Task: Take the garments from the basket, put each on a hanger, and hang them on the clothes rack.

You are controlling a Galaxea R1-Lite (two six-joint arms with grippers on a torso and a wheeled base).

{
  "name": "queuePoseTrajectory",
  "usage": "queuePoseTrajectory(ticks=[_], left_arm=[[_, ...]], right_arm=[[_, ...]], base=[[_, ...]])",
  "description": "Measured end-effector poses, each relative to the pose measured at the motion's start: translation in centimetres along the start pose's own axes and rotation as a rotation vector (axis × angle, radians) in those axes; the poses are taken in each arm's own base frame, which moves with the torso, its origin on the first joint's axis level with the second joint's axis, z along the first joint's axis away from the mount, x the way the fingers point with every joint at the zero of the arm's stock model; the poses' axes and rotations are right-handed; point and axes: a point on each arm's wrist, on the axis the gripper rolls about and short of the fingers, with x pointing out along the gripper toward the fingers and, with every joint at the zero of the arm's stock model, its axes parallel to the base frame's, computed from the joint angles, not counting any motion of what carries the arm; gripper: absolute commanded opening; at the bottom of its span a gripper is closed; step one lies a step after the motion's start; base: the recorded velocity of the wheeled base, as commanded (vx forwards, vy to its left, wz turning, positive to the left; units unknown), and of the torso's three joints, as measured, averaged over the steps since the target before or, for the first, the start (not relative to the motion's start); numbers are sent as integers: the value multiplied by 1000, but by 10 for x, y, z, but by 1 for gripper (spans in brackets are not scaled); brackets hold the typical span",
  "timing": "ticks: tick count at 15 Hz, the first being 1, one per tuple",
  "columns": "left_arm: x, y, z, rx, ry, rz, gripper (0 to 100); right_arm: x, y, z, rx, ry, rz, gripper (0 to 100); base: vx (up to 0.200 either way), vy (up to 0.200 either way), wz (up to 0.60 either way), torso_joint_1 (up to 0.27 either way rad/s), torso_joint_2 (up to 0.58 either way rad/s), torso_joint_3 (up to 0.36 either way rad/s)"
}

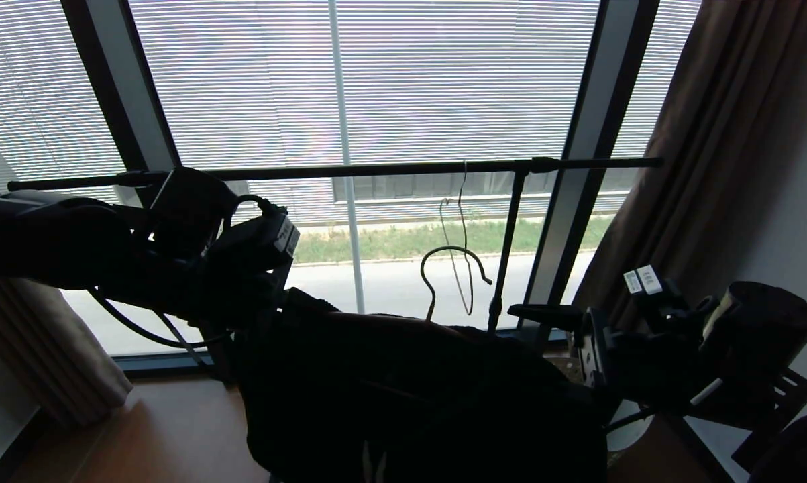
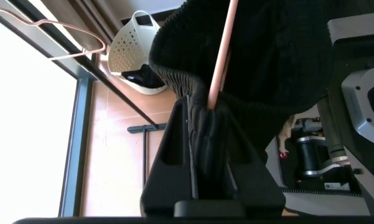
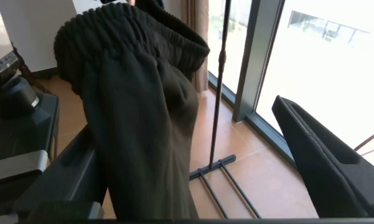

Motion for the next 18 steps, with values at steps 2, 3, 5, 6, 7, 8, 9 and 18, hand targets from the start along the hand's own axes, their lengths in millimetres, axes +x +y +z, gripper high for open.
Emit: queuePoseTrajectory(ticks=[2,3,5,6,7,8,9,18], left_arm=[[-7,2,-4,-14,4,23,0],[-12,3,-6,-22,7,36,0],[-19,5,-10,-35,10,59,0],[-23,6,-12,-42,13,73,0],[-26,7,-14,-47,6,80,0],[-30,7,-14,-50,0,87,0],[-33,8,-15,-60,-7,95,0],[-49,10,-17,-98,-39,127,0]], right_arm=[[-3,-1,4,-15,-13,-10,100],[-4,0,7,-24,-21,-12,100],[-6,2,10,-42,-26,-15,100],[-7,2,9,-50,-25,-15,100],[-6,2,8,-60,-22,-16,100],[-6,1,7,-72,-17,-17,100],[-5,0,4,-79,-9,-15,100],[-2,-3,-3,-77,11,-16,100]], base=[[0,0,0,0,0,0],[0,0,0,0,0,0],[0,0,0,0,0,0],[0,0,0,0,0,0],[0,0,0,0,0,0],[0,0,0,0,0,0],[0,0,0,0,0,0],[0,0,0,0,0,0]])
